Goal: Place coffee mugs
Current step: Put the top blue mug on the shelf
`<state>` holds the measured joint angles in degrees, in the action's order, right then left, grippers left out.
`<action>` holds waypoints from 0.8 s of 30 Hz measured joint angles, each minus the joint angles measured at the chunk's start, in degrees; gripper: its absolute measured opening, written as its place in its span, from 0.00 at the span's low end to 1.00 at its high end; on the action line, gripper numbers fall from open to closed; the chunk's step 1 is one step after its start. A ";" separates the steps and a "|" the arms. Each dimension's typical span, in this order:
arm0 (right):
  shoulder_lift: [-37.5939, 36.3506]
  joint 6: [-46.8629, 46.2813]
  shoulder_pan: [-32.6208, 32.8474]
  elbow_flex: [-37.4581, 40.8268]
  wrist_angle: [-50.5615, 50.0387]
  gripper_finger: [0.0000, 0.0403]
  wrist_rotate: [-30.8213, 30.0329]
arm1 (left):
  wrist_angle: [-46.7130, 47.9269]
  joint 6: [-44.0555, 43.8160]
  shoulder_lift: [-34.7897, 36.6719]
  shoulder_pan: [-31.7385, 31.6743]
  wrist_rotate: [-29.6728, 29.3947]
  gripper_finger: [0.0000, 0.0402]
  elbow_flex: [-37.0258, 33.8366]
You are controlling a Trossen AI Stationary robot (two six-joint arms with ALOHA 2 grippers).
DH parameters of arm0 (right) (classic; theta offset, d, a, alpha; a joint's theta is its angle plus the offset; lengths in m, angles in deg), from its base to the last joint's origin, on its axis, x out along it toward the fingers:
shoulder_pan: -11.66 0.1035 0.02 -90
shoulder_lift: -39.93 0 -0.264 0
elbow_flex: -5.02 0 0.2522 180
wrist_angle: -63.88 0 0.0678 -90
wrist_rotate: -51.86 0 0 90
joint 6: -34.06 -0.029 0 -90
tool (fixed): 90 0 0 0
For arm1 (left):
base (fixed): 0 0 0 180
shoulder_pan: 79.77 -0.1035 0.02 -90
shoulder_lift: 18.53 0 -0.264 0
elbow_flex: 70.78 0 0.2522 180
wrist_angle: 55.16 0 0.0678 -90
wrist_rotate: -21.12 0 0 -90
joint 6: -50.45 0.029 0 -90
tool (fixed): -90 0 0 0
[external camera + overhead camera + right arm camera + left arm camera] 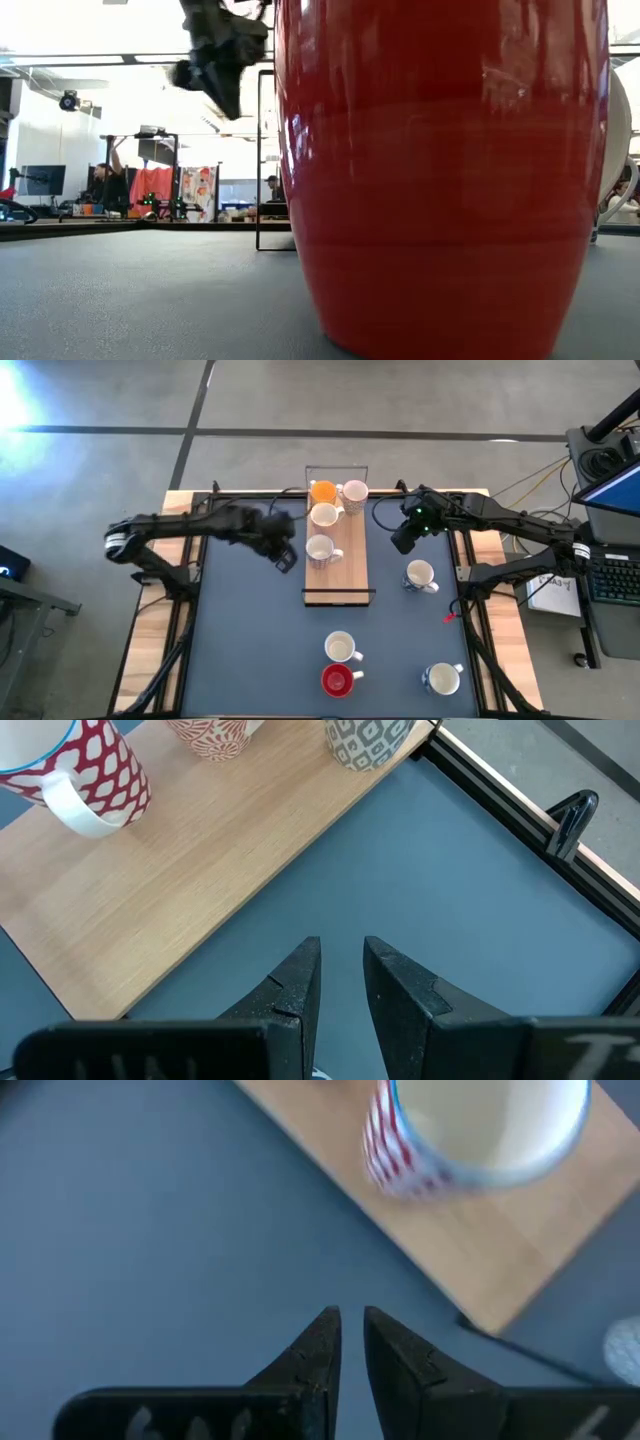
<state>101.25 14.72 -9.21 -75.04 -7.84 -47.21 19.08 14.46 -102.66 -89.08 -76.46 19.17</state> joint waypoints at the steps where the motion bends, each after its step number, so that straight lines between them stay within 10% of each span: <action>1: 0.00 0.00 0.01 0.00 0.02 0.17 -0.01 | -0.96 -1.81 1.98 1.06 0.02 0.07 -2.26; 8: 0.00 0.00 -0.01 0.00 0.03 0.17 0.00 | -8.78 -7.63 11.74 9.28 -1.37 0.07 -13.84; 24: 0.00 0.00 -0.01 0.00 0.02 0.17 -0.01 | -13.13 14.58 14.29 18.31 -0.42 0.07 -16.00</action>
<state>101.25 14.72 -9.22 -75.04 -7.82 -47.22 5.95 29.04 -88.37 -70.76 -76.87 3.17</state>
